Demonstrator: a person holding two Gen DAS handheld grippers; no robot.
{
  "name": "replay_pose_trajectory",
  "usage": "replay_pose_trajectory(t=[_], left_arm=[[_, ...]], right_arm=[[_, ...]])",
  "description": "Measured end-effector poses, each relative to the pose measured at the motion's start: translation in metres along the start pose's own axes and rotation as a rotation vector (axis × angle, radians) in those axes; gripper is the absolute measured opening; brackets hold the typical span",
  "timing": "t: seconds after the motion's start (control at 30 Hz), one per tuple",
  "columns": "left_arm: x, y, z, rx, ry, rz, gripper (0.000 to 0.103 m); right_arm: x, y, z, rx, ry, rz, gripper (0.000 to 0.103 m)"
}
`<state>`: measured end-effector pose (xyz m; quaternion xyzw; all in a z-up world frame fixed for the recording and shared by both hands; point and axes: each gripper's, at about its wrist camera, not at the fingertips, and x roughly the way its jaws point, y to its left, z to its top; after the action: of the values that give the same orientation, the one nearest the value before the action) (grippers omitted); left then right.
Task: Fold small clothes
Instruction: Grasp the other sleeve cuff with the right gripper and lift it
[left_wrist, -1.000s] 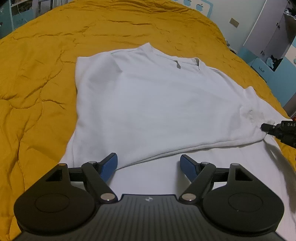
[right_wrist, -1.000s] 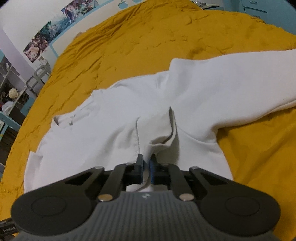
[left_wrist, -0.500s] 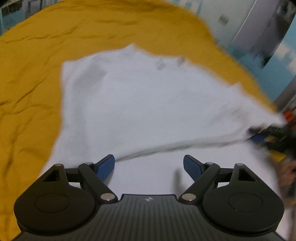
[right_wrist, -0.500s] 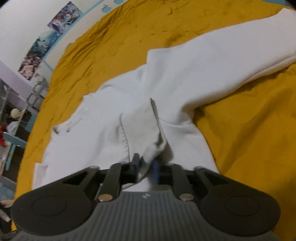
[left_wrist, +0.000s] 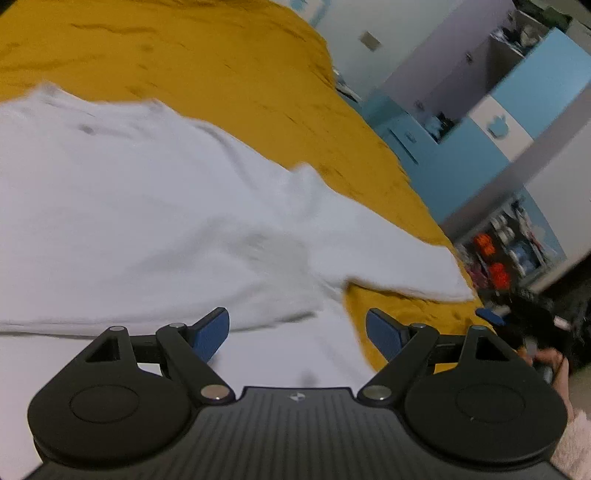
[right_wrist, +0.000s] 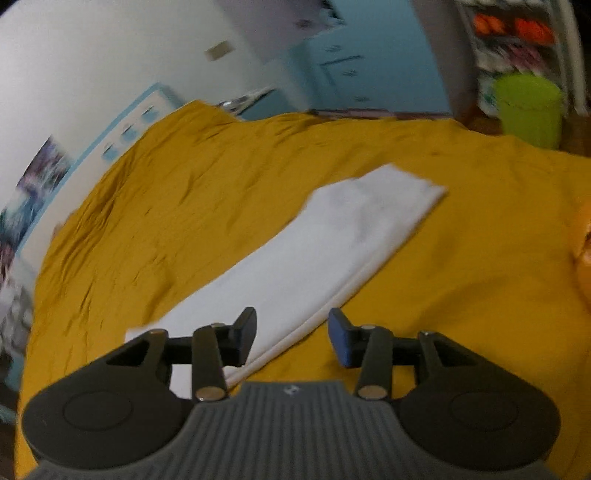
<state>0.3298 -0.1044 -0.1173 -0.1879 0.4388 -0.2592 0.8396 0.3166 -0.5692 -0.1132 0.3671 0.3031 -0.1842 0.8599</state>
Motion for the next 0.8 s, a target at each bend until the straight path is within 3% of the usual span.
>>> replay_pose_trajectory(t=[0.07, 0.13, 0.37, 0.5, 0.6, 0.63, 0.67, 0.7, 0.8], left_arm=[[0.019, -0.007, -0.002, 0.004, 0.005, 0.005, 0.098], [0.037, -0.01, -0.005, 0.004, 0.029, 0.028, 0.098], [0.064, -0.003, -0.011, -0.028, 0.093, 0.019, 0.098], [0.067, -0.006, -0.01, -0.004, 0.101, 0.025, 0.098], [0.07, -0.011, -0.011, 0.026, 0.112, 0.038, 0.102], [0.071, -0.012, -0.013, 0.032, 0.11, 0.034, 0.103], [0.072, -0.013, -0.014, 0.041, 0.107, 0.033, 0.103], [0.072, -0.013, -0.014, 0.047, 0.103, 0.04, 0.103], [0.067, -0.019, -0.011, 0.062, 0.095, 0.045, 0.103]], right_arm=[[0.004, -0.017, 0.014, 0.071, -0.02, 0.001, 0.042], [0.013, -0.028, 0.022, 0.139, -0.045, -0.006, 0.055], [0.049, -0.061, 0.029, 0.271, -0.052, -0.073, 0.054], [0.064, -0.081, 0.032, 0.422, -0.129, -0.026, 0.063], [0.068, -0.08, 0.037, 0.438, -0.161, 0.001, 0.066], [0.07, -0.078, 0.038, 0.425, -0.165, 0.007, 0.064], [0.071, -0.075, 0.04, 0.403, -0.175, -0.013, 0.053], [0.073, -0.07, 0.041, 0.36, -0.173, -0.061, 0.008], [0.068, -0.062, 0.043, 0.31, -0.198, -0.073, 0.009]])
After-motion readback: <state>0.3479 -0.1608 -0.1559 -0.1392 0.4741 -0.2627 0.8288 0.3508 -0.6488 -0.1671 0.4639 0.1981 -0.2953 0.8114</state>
